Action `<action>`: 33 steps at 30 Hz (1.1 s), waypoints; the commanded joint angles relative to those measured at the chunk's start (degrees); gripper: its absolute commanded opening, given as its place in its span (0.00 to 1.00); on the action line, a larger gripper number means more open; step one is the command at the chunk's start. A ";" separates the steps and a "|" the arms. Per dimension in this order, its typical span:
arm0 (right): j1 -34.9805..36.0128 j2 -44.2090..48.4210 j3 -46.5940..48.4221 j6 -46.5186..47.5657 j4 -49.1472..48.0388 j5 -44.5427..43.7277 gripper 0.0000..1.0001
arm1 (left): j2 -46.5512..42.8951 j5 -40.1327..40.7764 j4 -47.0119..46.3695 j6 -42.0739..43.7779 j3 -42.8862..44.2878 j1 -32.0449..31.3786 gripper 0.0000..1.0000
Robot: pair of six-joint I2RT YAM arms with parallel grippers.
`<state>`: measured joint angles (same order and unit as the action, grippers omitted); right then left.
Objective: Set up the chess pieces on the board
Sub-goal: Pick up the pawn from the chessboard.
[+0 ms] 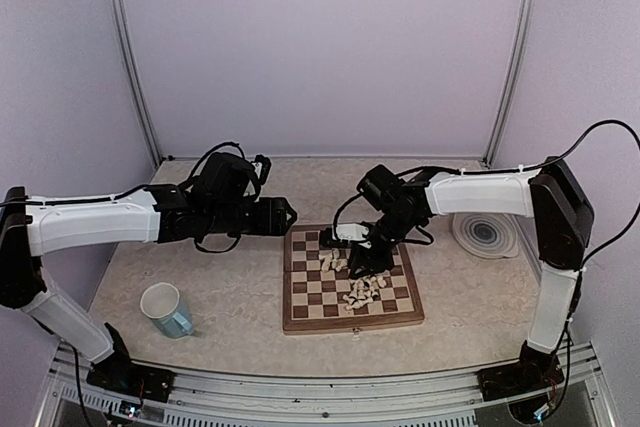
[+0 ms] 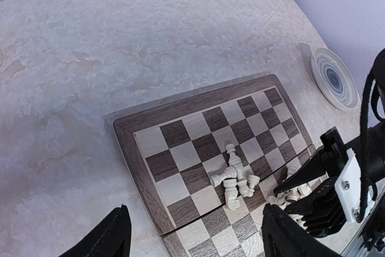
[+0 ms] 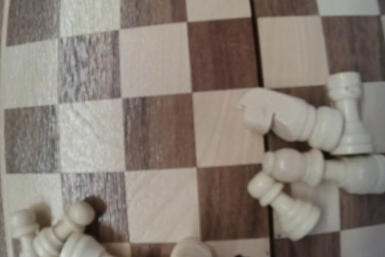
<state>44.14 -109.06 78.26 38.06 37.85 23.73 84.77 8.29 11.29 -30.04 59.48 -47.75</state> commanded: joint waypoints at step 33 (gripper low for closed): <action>14.59 -6.78 13.20 1.82 3.21 -5.72 0.00 | -9.62 3.15 0.74 -1.15 -5.95 4.68 0.74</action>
<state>57.71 -112.27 89.12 38.98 40.03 18.96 76.38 10.70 11.66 -30.68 54.50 -43.35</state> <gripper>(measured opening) 0.060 0.739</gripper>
